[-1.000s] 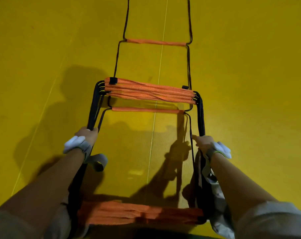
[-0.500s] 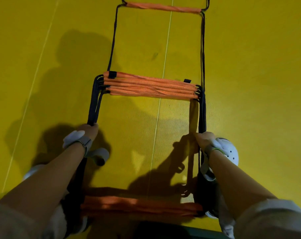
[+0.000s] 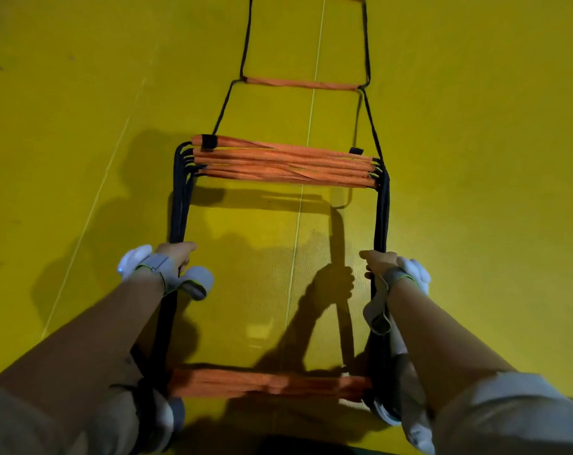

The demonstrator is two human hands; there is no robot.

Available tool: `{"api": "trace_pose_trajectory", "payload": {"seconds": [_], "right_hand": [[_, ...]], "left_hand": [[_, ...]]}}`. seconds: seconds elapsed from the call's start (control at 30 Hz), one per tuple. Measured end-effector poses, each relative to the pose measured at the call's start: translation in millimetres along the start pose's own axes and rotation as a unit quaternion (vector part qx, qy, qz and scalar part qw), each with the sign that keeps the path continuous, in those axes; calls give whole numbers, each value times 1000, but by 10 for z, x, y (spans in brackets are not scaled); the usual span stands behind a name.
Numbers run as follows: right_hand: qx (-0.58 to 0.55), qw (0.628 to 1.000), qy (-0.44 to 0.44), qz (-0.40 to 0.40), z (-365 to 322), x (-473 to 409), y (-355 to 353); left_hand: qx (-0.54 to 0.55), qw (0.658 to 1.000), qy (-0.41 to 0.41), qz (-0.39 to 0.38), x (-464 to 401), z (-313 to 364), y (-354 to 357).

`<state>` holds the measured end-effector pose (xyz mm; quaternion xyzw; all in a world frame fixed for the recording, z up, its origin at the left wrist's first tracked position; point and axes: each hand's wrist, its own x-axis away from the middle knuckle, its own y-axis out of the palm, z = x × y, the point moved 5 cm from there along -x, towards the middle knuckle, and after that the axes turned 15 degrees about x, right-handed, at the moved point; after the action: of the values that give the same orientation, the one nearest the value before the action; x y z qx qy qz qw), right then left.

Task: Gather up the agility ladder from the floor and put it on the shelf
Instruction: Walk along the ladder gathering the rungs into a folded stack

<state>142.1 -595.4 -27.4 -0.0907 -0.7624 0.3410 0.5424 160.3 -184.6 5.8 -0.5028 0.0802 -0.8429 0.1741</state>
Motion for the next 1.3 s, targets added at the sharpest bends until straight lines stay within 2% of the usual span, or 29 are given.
{"api": "trace_pose_trajectory", "payload": {"seconds": [0.2,0.7,0.87,1.1,1.3], "right_hand": [[-32,995,-75,58,-244,323,-437],[-154,957,-222,103,-872,956,-1568],[-202,937,-264,107,-862,1314,-1890],[-277,905,-290,144,-798,1774,-2307],[-331,867,-328,179,-787,2153,-2466]], "left_hand": [[40,997,64,22,489,402,-147],[213,955,204,34,1764,1008,-473],[270,931,244,22,2210,988,-579],[304,917,256,-6,2588,982,-531],[370,878,302,-10,2749,1086,-556]]}}
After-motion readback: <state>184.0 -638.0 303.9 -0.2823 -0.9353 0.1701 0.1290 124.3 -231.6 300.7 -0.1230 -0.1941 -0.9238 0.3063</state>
